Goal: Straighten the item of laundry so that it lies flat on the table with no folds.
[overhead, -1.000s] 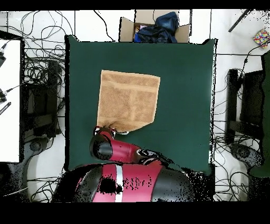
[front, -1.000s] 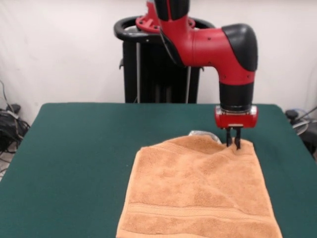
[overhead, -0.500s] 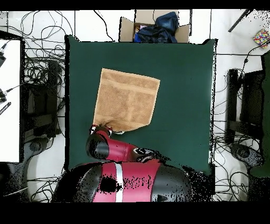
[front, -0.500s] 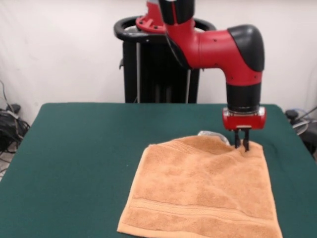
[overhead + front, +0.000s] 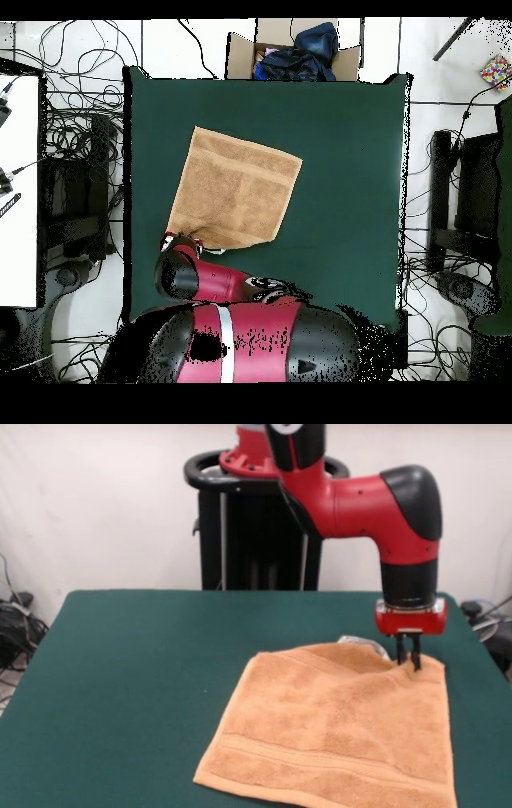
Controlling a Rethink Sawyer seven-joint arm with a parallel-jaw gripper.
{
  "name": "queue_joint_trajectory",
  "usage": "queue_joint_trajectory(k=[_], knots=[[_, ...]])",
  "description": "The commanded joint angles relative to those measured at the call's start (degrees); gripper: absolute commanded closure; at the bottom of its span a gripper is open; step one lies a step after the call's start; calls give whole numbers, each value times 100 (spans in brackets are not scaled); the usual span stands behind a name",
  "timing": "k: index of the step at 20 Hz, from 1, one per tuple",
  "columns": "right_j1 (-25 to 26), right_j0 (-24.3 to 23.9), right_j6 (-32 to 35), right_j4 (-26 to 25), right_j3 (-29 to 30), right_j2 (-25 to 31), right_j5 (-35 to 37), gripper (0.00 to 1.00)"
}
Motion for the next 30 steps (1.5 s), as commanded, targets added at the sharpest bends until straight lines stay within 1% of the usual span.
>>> queue_joint_trajectory(k=[1,5,7,12,13,15,17,19,22,26,28,30], knots=[[742,356,1879,506,-313,865,269,100],[631,436,1886,472,-304,777,229,100],[346,529,2013,695,-109,728,435,100],[-172,488,2021,886,281,653,816,100],[-349,497,1982,971,369,572,959,100],[-840,744,1855,1248,529,212,1321,100],[-1134,931,1705,1360,618,-59,1554,100],[-1216,888,1629,1293,679,-120,1597,100],[-1107,723,1536,1129,627,-141,1525,100],[-1056,793,1523,1167,510,-199,1707,100],[-1129,843,1428,1198,440,-366,1920,100],[-1097,823,1347,1153,371,-448,1988,100]])
